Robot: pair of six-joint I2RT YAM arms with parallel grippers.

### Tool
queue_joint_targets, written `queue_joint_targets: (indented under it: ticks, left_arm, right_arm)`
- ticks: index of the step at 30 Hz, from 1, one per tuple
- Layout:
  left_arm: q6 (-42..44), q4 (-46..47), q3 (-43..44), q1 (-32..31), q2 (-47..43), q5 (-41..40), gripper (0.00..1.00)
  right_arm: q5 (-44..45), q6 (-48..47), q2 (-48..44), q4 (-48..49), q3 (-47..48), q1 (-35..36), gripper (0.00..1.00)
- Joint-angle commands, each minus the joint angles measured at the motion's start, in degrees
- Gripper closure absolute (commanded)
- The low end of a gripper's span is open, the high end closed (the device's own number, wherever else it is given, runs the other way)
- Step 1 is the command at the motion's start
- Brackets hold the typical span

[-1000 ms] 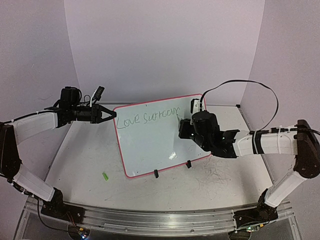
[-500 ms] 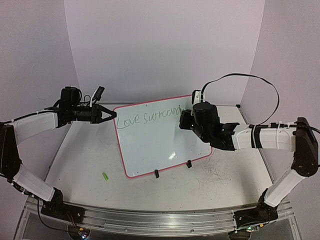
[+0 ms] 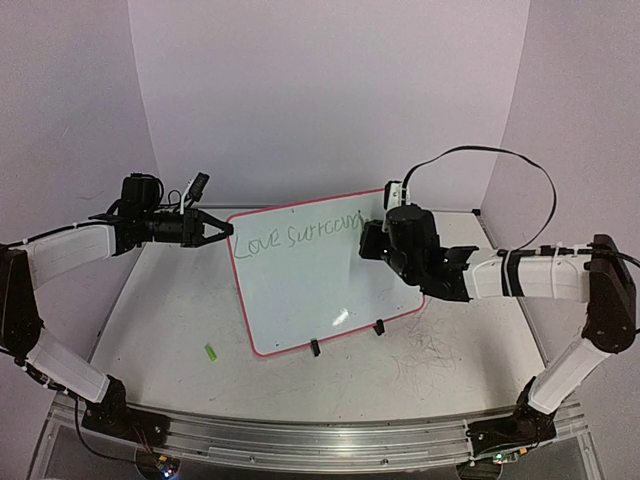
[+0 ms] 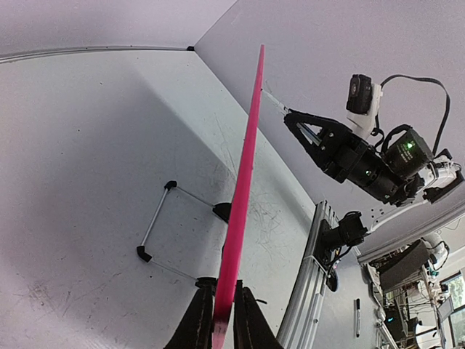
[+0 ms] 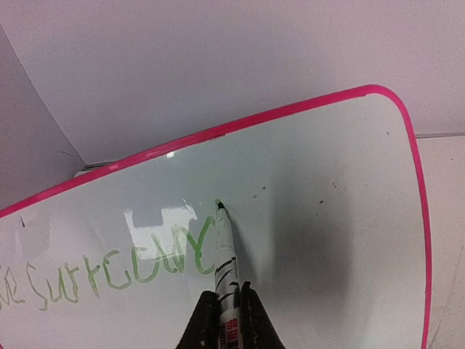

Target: Write a sentence on the whiteboard

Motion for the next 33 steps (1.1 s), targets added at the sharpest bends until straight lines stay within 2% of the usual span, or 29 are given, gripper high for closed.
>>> queue_joint_targets:
  ticks: [1, 18, 33]
  left_arm:
    - [0.87, 1.75, -0.16, -0.23, -1.72, 1.48, 0.88]
    - [0.87, 1.75, -0.16, -0.28, -1.41, 1.38, 0.88]
    - [0.96, 1.75, -0.16, -0.30, -1.24, 1.39, 0.88]
  right_arm:
    - [-1.77, 2.96, -2.03, -1.12, -3.77, 0.06, 1.00]
    - [-1.90, 1.98, -8.68, -0.77, -3.70, -0.15, 1.00]
    - [-1.24, -0.01, -3.72, 2.04, -1.22, -2.04, 1.00]
